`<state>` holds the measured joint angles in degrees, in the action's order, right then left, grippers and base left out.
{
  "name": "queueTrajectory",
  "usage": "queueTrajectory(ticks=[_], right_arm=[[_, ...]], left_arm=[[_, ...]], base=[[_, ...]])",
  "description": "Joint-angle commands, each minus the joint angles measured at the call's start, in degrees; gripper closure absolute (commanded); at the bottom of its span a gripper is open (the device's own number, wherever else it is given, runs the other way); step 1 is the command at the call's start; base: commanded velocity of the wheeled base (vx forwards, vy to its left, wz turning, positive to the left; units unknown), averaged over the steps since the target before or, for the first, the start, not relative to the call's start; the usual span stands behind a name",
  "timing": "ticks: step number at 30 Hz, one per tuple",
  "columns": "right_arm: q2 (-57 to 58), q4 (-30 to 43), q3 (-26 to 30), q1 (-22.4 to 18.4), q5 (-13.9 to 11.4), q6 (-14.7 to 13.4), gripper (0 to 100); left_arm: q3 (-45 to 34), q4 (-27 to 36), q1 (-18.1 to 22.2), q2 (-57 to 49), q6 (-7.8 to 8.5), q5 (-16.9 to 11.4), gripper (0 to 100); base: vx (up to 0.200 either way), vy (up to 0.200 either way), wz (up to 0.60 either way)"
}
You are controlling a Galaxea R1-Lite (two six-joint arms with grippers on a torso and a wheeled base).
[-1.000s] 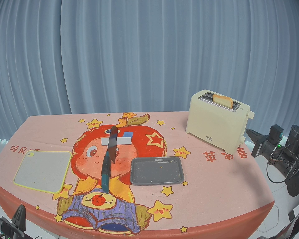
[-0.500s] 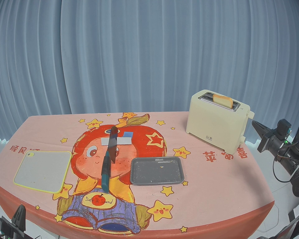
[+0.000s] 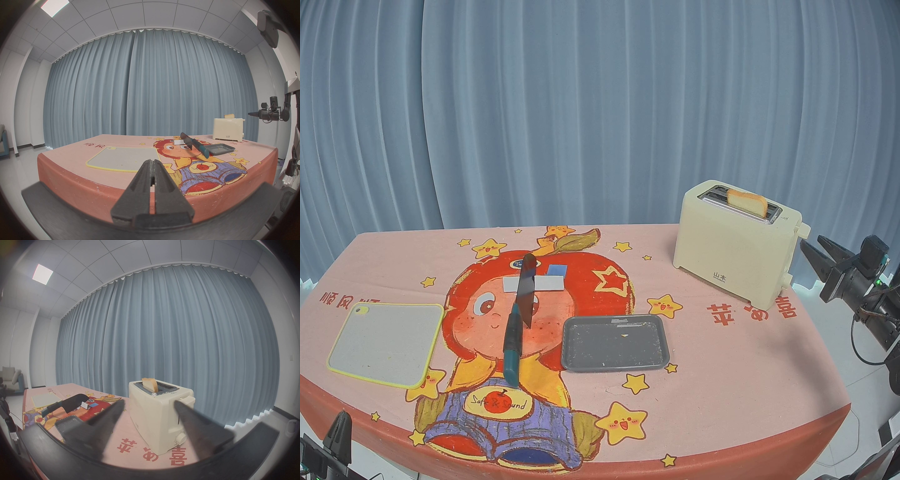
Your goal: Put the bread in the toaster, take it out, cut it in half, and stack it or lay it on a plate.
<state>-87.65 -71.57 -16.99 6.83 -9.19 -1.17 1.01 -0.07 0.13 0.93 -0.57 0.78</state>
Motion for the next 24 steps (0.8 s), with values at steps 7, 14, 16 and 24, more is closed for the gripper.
queueTrajectory(ticks=[7,14,16,24], right_arm=[[1.96,-0.94,3.46,1.70,-0.12,-2.17,0],[3.89,-1.11,4.43,0.91,-0.12,-4.28,0],[4.95,-1.11,4.43,1.08,-0.12,-6.30,0],[10.31,-1.20,5.13,-2.43,-0.48,-7.71,0]], left_arm=[[-1.01,-0.01,0.04,-0.93,-0.04,0.01,100],[-1.01,-0.01,0.04,-0.93,-0.04,0.01,100],[-1.01,-0.01,-0.05,-0.93,-0.04,0.01,100],[-1.01,-0.01,0.04,-0.93,-0.04,0.01,100]], base=[[0.000,0.000,0.00],[0.000,0.000,0.00],[0.000,0.000,0.00],[0.000,0.000,0.00]])
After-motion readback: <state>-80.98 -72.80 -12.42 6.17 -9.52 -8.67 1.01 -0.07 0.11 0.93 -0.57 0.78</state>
